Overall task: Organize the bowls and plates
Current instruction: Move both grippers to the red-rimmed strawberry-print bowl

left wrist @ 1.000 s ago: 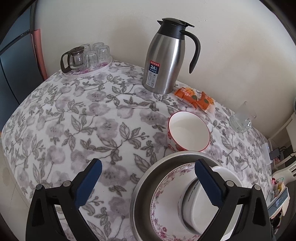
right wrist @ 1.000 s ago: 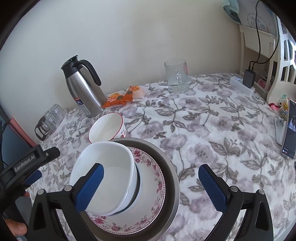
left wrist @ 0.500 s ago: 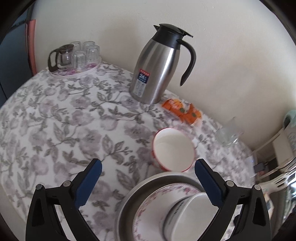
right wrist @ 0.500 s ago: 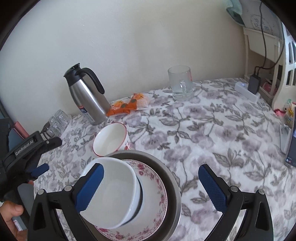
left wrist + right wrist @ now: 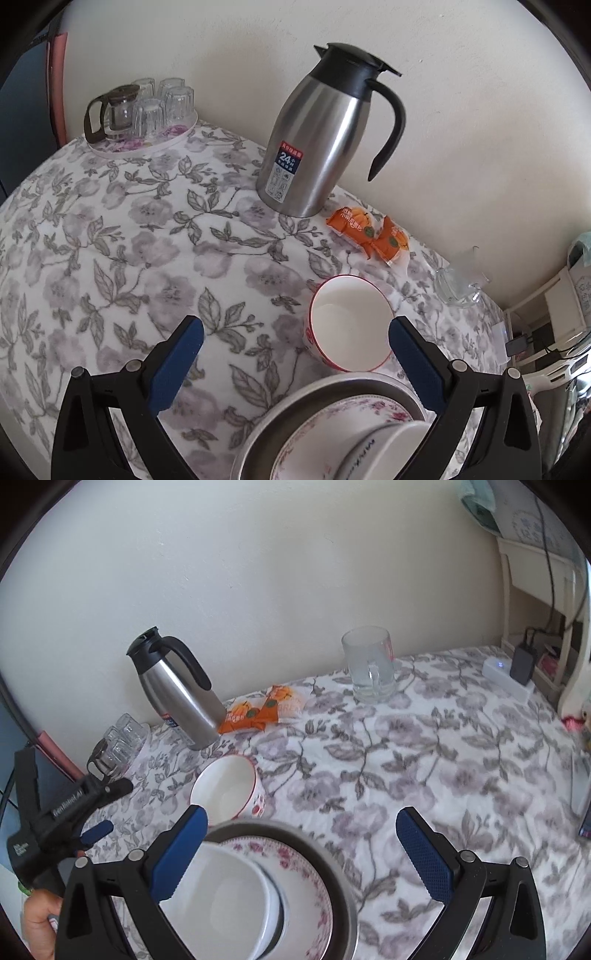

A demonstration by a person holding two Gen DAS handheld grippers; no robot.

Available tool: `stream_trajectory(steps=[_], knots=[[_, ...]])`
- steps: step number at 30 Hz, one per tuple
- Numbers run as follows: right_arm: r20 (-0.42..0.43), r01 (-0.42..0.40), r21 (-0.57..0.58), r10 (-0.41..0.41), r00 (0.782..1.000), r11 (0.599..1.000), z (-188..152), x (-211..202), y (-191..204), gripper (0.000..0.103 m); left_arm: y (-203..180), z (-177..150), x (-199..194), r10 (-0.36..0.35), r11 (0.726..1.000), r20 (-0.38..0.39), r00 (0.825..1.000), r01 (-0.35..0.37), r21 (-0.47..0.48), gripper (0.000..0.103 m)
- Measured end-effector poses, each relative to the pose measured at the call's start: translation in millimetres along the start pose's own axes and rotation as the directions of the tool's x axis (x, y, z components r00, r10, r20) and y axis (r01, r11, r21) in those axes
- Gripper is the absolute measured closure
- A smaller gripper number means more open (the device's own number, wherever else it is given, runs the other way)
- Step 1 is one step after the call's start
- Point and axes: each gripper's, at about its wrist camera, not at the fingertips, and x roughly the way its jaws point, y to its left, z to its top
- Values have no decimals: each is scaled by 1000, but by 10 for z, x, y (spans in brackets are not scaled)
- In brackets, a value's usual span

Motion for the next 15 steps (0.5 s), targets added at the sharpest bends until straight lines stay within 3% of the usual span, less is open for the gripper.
stream_trajectory(steps=[9, 15], knots=[[-98, -58, -64, 52, 994, 996, 324, 390, 93, 0, 113, 22, 343, -10, 1000, -74, 997, 10, -11, 3], [-192, -48, -138, 21, 981, 989, 377, 792, 232, 0, 126, 29, 510, -20, 1000, -100, 995, 18, -19, 3]])
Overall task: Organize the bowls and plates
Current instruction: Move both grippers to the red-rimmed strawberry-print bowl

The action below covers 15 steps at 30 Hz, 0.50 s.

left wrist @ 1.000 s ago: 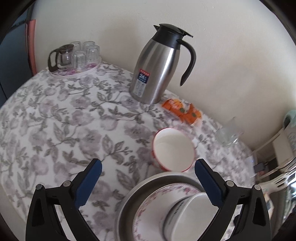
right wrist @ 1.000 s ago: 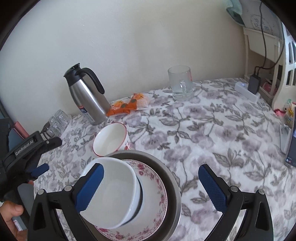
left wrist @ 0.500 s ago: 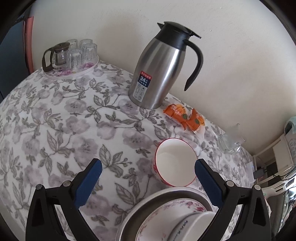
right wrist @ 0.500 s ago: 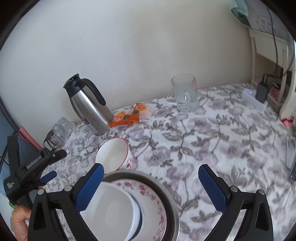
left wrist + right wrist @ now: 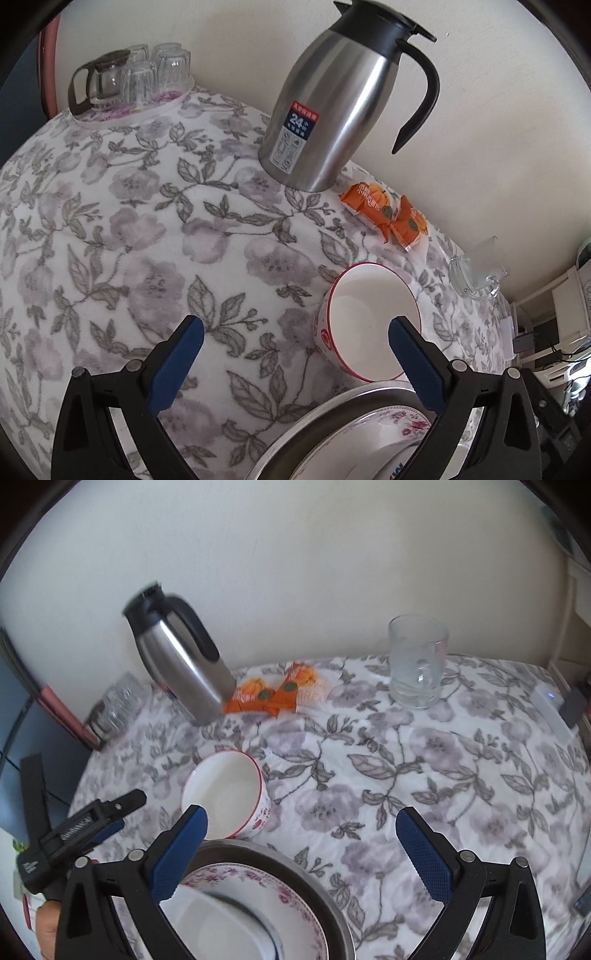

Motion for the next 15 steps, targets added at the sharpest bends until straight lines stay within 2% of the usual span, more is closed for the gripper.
stream_trajectory(steps=[3, 6, 11, 13, 15], knots=[[-36, -21, -15, 20, 999, 1000, 35, 196, 43, 7, -31, 13, 111, -17, 1000, -14, 1000, 17, 12, 5], [-83, -46, -18, 44, 996, 999, 73, 384, 73, 16, -73, 20, 188, -17, 999, -26, 1000, 18, 41, 15], [-146, -87, -42, 80, 986, 995, 110, 644, 109, 30, -106, 55, 291, -38, 996, -30, 999, 41, 83, 17], [-169, -109, -46, 99, 981, 993, 124, 727, 119, 39, -131, 65, 360, -39, 993, -37, 999, 43, 106, 27], [-196, -133, -53, 120, 973, 990, 139, 833, 130, 47, -143, 57, 461, -44, 992, -57, 997, 51, 116, 32]])
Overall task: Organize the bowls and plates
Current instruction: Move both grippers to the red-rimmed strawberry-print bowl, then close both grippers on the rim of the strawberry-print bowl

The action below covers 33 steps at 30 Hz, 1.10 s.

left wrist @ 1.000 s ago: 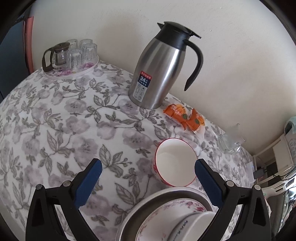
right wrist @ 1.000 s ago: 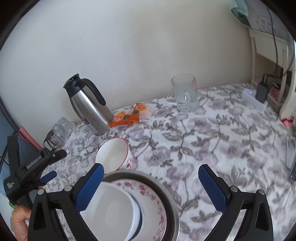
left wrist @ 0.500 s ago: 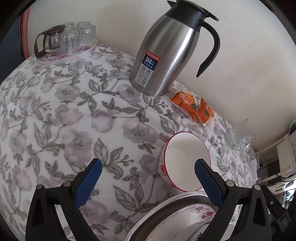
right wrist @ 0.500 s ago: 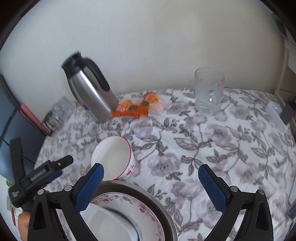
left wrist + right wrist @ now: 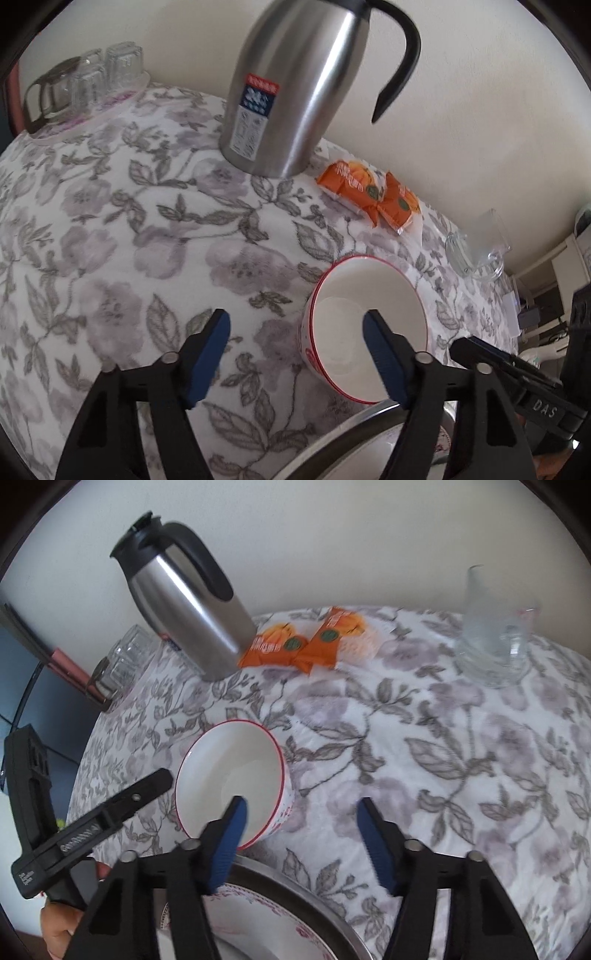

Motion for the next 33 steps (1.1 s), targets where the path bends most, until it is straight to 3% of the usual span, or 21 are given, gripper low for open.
stream_trajectory(steps=[5, 11, 33], knots=[[-52, -32, -43, 30, 998, 999, 65, 222, 29, 61, -21, 0, 157, -10, 1000, -26, 1000, 11, 23, 51], [-80, -34, -82, 28, 996, 996, 65, 391, 56, 73, -19, 13, 251, 0, 999, -32, 999, 2, 47, 66], [-120, -23, -135, 7, 993, 991, 67, 579, 148, 74, -127, -36, 415, -31, 993, -69, 997, 38, 110, 84]])
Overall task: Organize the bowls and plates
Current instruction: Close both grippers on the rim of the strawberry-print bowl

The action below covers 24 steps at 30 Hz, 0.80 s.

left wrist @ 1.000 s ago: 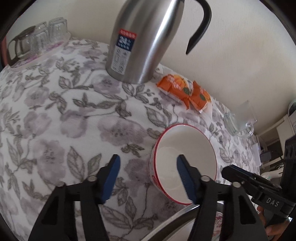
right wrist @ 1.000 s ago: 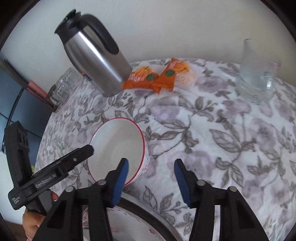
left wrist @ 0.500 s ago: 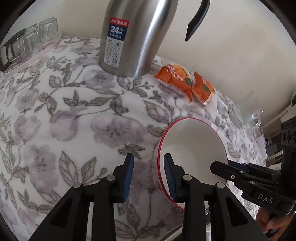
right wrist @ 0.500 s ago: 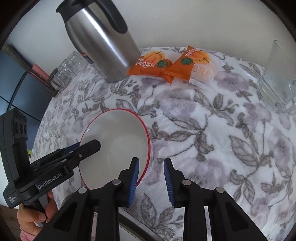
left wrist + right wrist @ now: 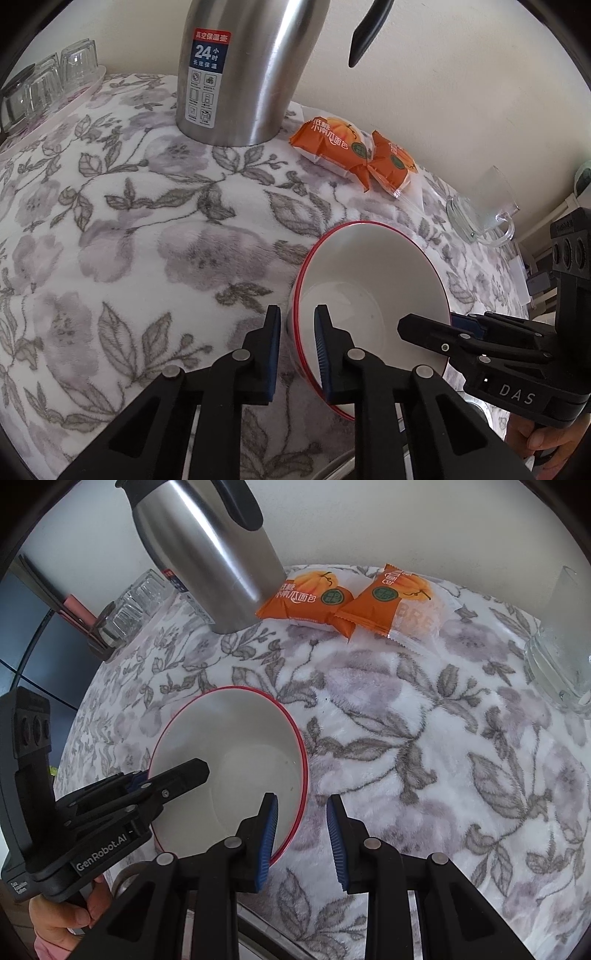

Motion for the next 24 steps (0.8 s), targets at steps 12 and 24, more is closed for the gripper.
stream_trajectory(steps=[12, 24], knots=[[-9, 12, -32, -12, 1000, 999, 14, 80, 89, 81, -30, -2, 15, 9, 999, -16, 1000, -8, 35, 84], [10, 24, -52, -23, 1000, 998, 10, 35, 92, 84, -9, 3, -19, -8, 1000, -9, 1000, 8, 7, 84]])
